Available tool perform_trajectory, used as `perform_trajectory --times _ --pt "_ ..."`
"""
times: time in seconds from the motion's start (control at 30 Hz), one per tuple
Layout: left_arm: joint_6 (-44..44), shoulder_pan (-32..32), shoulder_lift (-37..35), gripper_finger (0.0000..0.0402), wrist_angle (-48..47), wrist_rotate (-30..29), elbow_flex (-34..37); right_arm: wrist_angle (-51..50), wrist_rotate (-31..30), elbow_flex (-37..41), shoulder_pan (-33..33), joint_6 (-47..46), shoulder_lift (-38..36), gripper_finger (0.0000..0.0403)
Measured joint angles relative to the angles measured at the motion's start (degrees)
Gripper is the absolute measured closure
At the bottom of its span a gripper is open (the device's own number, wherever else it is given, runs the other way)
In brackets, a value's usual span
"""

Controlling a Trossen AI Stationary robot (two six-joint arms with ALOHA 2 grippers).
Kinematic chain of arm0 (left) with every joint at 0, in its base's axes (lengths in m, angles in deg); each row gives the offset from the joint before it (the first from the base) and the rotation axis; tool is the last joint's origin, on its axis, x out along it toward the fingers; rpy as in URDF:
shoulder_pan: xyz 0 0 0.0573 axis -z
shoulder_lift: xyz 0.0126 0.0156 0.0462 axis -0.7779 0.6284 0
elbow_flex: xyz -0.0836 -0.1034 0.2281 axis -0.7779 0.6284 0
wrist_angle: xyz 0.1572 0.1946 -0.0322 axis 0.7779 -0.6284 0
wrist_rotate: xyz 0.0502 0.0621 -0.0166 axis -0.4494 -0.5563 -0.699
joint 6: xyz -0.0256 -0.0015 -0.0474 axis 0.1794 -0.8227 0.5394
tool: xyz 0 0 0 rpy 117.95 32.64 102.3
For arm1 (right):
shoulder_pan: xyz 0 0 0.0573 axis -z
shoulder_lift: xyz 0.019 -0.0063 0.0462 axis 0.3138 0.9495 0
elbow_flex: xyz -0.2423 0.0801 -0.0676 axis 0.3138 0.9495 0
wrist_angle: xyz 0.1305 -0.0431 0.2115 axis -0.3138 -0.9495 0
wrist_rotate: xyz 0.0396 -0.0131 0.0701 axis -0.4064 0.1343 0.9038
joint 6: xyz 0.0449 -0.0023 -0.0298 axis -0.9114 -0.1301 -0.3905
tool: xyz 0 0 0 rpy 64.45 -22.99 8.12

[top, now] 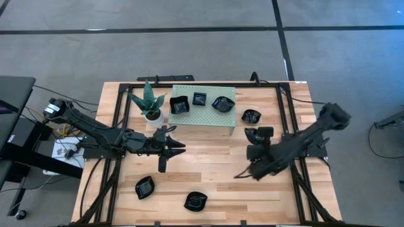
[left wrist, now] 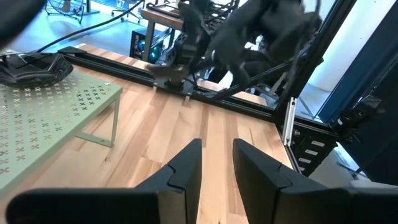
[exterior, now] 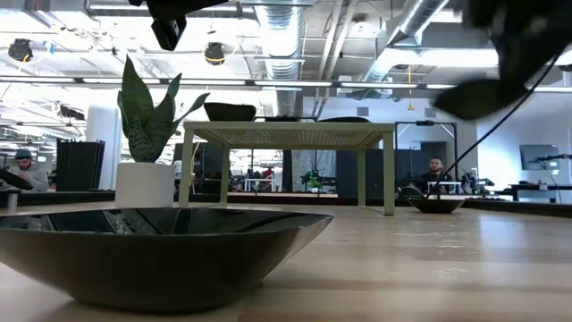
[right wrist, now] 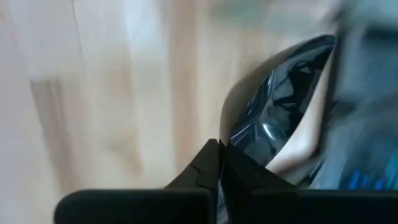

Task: Pick & Place Mini shaped plates
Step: Stack the leaf-shaped plate on top of the other leaf-shaped plate on the shelf

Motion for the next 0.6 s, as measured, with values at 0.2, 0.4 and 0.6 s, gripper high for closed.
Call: perform_trajectory --times 0.2,0.4,0.6 --pt "0.01 -0.12 -0.02 0.0309 0.00 0.00 0.02 5.18 -16.95 0.02 -0.09 18.87 -10.97 0.0400" --pt "0.00 -0.14 -0.02 0.0309 0.00 -0.02 0.02 19.37 -17.86 0.02 8.60 47.12 -16.76 0.0401" --pt "0.01 -0.13 -0.02 0.0309 -0.01 -0.01 0.02 34.38 -11.31 0.09 20.15 72.42 -17.52 0.0402"
